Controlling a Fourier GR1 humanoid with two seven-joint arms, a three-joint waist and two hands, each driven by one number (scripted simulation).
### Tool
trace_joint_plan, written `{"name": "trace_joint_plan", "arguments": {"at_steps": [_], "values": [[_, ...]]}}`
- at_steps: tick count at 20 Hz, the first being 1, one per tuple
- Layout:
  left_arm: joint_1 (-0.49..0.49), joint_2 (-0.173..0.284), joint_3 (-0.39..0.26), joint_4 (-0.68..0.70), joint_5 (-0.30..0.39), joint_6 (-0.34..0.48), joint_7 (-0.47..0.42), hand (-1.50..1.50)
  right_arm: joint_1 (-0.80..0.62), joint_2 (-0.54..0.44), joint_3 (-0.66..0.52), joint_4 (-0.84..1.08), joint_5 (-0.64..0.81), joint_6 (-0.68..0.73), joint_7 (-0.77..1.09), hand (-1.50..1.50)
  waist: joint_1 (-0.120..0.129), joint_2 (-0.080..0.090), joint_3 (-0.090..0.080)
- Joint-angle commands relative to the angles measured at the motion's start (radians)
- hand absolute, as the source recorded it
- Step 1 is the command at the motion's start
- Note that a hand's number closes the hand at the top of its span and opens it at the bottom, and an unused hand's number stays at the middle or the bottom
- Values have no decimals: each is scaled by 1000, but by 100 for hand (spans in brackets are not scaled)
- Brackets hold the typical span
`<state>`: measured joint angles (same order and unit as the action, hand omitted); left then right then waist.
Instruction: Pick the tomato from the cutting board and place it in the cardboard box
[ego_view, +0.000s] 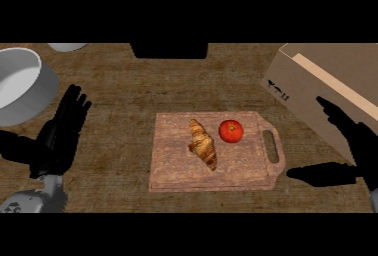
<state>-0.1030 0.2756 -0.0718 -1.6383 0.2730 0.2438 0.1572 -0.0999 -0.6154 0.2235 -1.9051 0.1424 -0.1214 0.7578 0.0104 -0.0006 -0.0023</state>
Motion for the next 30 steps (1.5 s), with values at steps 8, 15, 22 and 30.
{"name": "trace_joint_plan", "arguments": {"at_steps": [8, 15, 22, 30], "values": [[-44, -47, 52, 112, -29, -50, -51, 0, -239, 239, 85, 80, 111, 77, 213, -150, -7, 2, 2], [70, -89, -2, -56, -90, -19, -1, 0, -221, 317, 73, 46, 170, 108, 319, -150, -6, 0, 2], [-33, -72, 74, -3, -76, -65, 61, 0, -246, 422, 61, 198, 279, 112, 228, -150, -8, 0, 2], [8, -129, 55, -50, -129, -47, 56, 0, -251, 481, -5, 324, 326, 111, 109, -150, -7, 1, 2]]}}
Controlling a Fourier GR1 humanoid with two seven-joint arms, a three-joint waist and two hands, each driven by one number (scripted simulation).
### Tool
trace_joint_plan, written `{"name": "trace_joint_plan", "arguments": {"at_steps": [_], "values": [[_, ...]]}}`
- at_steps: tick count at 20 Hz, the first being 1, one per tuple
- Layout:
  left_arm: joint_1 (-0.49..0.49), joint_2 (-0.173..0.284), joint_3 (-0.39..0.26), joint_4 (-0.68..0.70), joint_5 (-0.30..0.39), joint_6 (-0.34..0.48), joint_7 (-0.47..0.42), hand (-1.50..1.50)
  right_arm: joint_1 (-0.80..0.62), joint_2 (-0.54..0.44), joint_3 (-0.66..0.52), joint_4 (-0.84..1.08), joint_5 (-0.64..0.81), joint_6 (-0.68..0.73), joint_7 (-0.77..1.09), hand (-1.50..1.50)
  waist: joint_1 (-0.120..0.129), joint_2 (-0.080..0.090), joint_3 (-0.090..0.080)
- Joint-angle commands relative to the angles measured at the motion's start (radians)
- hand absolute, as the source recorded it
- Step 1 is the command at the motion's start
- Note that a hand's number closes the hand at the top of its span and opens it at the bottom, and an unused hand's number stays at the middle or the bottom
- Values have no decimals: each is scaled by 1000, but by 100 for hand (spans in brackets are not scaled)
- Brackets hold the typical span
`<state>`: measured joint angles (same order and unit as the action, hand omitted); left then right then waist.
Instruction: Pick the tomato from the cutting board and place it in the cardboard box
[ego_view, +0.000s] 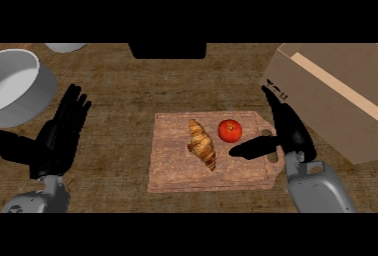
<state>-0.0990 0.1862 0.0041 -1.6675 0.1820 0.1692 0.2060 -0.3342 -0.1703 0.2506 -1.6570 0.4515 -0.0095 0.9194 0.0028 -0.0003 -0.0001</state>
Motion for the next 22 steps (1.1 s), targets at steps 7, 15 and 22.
{"name": "trace_joint_plan", "arguments": {"at_steps": [7, 15, 22], "values": [[36, -23, 30, -16, -12, -41, 5, 0, 27, 66, -56, 93, 36, 26, -92, -150, 0, 0, 0], [-14, -23, 66, 35, -23, -71, -6, 0, 31, 157, 6, 143, 186, -33, -64, -150, -2, 0, 0], [17, -67, 37, 3, -60, -56, -12, 0, 22, 154, -54, 239, 163, -1, -169, -150, 0, 0, 0]]}}
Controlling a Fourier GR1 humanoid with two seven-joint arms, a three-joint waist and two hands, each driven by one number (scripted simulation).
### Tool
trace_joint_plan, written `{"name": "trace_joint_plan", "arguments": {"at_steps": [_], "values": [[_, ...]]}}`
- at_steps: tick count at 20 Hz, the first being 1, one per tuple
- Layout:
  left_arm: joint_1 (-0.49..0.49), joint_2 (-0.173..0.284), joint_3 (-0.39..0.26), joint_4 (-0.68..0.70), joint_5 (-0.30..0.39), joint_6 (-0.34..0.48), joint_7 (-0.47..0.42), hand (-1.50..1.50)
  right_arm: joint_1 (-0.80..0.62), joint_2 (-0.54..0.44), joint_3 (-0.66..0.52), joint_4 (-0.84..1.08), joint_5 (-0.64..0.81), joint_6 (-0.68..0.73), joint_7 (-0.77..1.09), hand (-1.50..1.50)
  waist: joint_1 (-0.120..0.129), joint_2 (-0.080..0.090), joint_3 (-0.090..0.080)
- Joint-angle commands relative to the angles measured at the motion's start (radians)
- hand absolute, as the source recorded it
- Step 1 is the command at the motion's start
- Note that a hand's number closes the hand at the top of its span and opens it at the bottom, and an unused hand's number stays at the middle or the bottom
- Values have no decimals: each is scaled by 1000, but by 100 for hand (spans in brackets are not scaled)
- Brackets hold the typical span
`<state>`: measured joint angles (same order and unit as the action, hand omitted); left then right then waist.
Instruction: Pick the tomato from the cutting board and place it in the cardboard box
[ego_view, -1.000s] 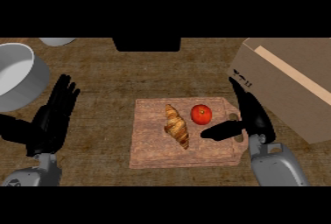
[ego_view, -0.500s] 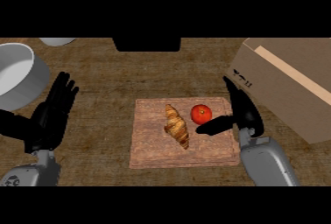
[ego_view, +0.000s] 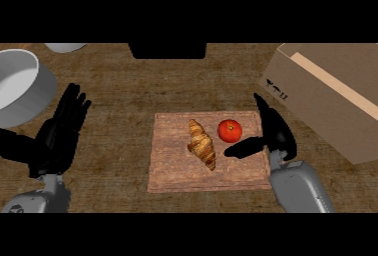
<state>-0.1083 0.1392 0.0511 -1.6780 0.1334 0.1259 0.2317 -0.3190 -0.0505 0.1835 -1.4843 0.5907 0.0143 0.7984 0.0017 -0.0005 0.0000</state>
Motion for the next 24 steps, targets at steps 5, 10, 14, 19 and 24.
{"name": "trace_joint_plan", "arguments": {"at_steps": [5, 10, 14, 19, 24], "values": [[82, -5, -4, -96, 7, -35, 24, 0, -42, 49, 61, 149, 8, -111, -40, -150, 7, 0, 0], [-32, -1, 24, -37, -8, -14, 80, 0, -54, 49, -27, 149, 9, -27, -77, -150, 1, 1, 0], [7, -11, 46, 34, 10, -58, -25, 0, -87, 50, -27, 238, 20, -36, -99, -150, 3, 1, 0], [-23, -9, 65, 82, 8, -66, -35, 0, 27, 41, 11, 139, 24, -48, -110, -150, -3, 0, 0], [47, -30, 11, -110, -33, -26, 53, 0, -96, 50, 42, 273, 6, -115, -89, -150, 6, 0, 0]]}}
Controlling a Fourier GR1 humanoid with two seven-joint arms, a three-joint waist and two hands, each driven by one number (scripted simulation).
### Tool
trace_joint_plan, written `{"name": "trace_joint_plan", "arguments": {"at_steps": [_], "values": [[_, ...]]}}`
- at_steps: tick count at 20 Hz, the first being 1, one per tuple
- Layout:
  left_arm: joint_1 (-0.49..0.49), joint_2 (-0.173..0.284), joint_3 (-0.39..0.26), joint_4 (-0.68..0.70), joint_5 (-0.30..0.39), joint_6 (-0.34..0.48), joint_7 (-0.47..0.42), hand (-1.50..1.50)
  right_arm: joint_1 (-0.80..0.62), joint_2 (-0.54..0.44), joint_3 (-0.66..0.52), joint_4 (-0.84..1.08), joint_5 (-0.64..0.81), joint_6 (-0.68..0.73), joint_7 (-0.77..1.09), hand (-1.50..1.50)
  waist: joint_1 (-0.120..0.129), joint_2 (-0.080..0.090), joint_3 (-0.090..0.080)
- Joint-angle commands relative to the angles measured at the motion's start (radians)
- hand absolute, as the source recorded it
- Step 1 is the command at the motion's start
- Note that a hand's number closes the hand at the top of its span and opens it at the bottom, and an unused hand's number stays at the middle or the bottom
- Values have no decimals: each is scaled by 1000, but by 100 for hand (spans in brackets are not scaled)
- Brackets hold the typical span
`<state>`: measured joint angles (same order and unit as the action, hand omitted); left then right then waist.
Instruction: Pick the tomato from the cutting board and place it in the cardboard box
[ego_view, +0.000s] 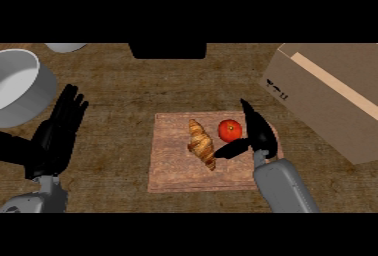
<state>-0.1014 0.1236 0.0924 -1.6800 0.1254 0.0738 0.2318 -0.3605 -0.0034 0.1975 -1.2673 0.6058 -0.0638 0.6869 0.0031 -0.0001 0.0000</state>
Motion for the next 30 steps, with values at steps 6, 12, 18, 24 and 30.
{"name": "trace_joint_plan", "arguments": {"at_steps": [6, 12, 18, 24, 30], "values": [[-28, -23, -12, 23, -34, 24, -1, 0, 1, -23, 44, 30, 58, 3, -91, 150, -2, 0, 0], [-48, -6, 6, 14, -24, 21, 37, 0, 24, -11, 84, -38, 164, -32, -54, 150, -4, -1, 0], [-19, -22, -10, 9, -31, 17, 8, 0, 35, -76, 293, -65, 240, 67, -305, 150, -13, -10, 0], [8, -21, -6, -2, -21, 14, 23, 0, 92, -173, 617, -280, 368, 153, -493, 150, -22, -19, -1], [31, -38, 1, 61, -25, 1, -76, 0, 158, -347, 656, -687, 415, 279, -457, 150, -23, -6, -1]]}}
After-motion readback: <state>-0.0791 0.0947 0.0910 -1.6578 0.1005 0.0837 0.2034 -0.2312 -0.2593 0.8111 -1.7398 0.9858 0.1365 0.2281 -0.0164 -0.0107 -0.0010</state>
